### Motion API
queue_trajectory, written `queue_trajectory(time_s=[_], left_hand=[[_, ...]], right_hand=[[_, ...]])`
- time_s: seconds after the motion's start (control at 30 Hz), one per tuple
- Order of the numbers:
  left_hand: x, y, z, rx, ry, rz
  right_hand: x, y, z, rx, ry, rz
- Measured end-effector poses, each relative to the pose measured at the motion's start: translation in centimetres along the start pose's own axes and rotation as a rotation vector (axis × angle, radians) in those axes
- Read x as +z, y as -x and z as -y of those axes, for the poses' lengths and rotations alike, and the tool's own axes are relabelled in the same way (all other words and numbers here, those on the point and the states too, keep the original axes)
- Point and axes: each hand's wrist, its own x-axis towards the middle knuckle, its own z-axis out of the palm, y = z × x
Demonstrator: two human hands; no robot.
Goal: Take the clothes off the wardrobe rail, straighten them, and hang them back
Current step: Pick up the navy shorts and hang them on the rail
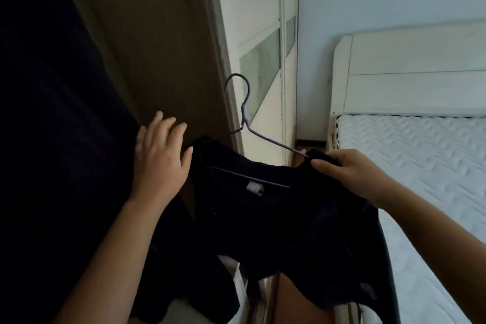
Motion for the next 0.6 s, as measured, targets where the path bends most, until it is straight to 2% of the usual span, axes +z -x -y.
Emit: queue_trajectory(time_s=[0.13,0.27,0.37,0.5,0.6], left_hand=[[-2.0,-2.3,2.6,-0.026,-0.095,-0.006],[-3.1,-2.8,4.5,-0.083,-0.134,-0.015],[-3.7,-2.7,6.0,-0.127,-0.151,-0.025],[-4.6,-2.4,7.6,-0.17,-0.21,-0.131],[-5.5,-3.4,7.2,-0.119,-0.295,-0.186]], right_hand=[[2.6,-1.3,4.6,0.013,-0.205,0.117],[3.9,-3.8,9.0,-0.012,-0.383,0.164],[4.5,-6.9,12.2,-0.066,-0.406,0.158],[5.4,-11.3,15.9,-0.194,-0.46,0.171],[5.7,-14.6,18.0,-0.268,-0.554,0.237]])
